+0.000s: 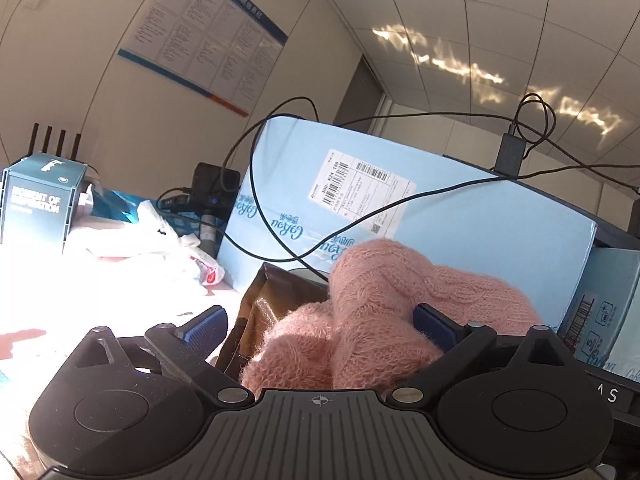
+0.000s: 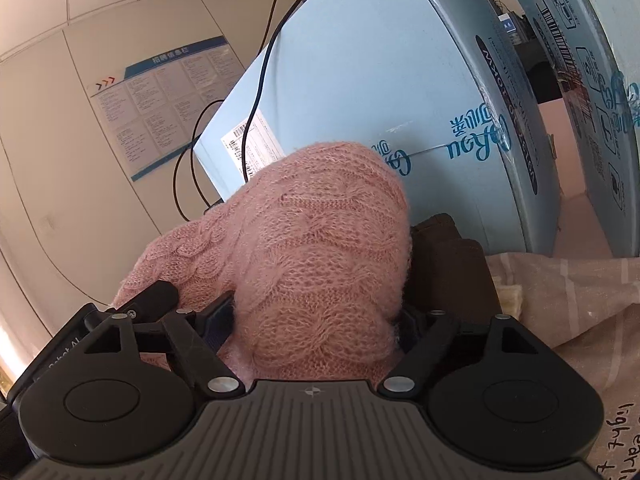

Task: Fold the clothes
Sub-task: 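Grasp the folded sweater with both grippers and carry it to the brown clothes, then lower the sweater onto the brown clothes stack and open both grippers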

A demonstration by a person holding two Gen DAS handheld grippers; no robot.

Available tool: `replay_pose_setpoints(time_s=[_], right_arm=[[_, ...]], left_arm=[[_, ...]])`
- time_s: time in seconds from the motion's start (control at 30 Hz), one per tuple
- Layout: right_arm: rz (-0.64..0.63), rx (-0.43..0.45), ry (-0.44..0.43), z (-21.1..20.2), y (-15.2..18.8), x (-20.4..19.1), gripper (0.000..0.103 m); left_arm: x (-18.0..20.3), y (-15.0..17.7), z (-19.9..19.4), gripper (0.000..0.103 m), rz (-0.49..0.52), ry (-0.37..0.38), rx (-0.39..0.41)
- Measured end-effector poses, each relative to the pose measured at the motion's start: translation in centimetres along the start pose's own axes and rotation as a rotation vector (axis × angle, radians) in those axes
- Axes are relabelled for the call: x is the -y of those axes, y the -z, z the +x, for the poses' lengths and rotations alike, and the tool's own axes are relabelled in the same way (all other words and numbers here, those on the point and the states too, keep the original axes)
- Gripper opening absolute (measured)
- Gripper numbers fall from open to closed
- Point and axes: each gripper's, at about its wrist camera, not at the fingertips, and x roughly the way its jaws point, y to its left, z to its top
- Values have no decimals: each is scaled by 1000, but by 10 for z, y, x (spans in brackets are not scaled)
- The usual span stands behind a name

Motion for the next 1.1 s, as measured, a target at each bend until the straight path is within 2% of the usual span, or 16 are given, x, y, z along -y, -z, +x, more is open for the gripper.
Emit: replay_pose_setpoints(time_s=[0.2, 0.37, 0.47, 0.63, 0.8, 0.87, 1.1], right_arm=[[-40, -21, 14, -1, 6, 8, 80], [-88, -56, 62, -1, 10, 8, 80], [-127, -56, 84, 0, 15, 5, 80], [-135, -46, 96, -11, 15, 1, 93], [-113, -50, 127, -37, 12, 0, 102], [-101, -58, 147, -51, 13, 4, 103], [-103, -96, 210, -87, 16, 9, 103]], left_arm=[[-1, 7, 24, 103, 44, -58, -60], [-6, 17, 34, 103, 36, -44, -98], [-6, 20, 30, 103, 41, -35, -74], [-15, 20, 24, 103, -19, 20, -36], [-11, 17, 5, 103, -3, 55, 58], [-5, 16, -3, 103, 31, 50, 97], [18, 8, -40, 103, 161, -72, 91]])
